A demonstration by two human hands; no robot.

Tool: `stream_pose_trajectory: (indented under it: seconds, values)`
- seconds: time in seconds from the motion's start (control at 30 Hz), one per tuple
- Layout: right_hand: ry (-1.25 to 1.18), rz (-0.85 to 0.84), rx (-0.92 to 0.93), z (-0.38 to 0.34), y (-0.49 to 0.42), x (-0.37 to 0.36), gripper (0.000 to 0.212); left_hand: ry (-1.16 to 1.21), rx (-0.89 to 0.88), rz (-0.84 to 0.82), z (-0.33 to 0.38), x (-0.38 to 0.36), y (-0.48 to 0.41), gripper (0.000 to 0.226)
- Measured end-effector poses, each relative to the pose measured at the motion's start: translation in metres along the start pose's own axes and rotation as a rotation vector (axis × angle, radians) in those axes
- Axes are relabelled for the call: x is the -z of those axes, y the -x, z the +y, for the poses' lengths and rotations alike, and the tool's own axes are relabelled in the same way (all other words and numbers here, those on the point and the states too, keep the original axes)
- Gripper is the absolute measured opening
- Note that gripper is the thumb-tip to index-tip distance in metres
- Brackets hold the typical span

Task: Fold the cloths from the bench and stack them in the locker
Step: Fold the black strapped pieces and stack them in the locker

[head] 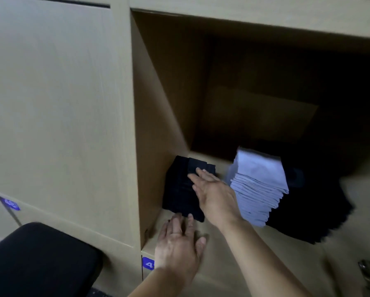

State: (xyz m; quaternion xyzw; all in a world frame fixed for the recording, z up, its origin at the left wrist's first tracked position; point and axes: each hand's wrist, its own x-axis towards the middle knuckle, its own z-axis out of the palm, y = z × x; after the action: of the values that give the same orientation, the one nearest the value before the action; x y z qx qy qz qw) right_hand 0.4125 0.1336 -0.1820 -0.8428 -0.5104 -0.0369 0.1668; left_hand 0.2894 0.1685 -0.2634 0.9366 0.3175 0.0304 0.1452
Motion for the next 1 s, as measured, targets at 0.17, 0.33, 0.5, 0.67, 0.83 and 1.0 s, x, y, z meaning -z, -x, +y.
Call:
stream_pose_trajectory:
  seconds: [0.17, 0.33, 0.5, 0.67, 0.83, 1.0]
  values:
    - [0.015, 0.034, 0.016, 0.011, -0.016, -0.003, 0.043, 0.007, -0.053, -0.142, 0.008, 0.011, -0.022, 0.12]
    - [-0.007, 0.018, 0.019, 0.022, -0.033, -0.006, 0.044, -0.009, -0.046, -0.13, 0.008, 0.003, -0.04, 0.084]
    - [-0.037, 0.005, 0.02, 0.03, -0.041, -0.005, 0.044, 0.0, -0.055, -0.118, 0.011, 0.002, -0.049, 0.119]
    - [-0.05, -0.028, 0.015, 0.032, -0.048, -0.004, 0.044, -0.02, -0.058, -0.134, 0.008, 0.003, -0.056, 0.114]
    - [-0.016, -0.05, 0.013, 0.031, -0.049, -0.004, 0.046, -0.024, -0.052, -0.183, 0.007, 0.012, -0.049, 0.104]
    - [0.053, -0.033, 0.02, 0.019, -0.039, 0.008, 0.052, -0.009, -0.057, -0.179, 0.005, 0.034, -0.032, 0.086]
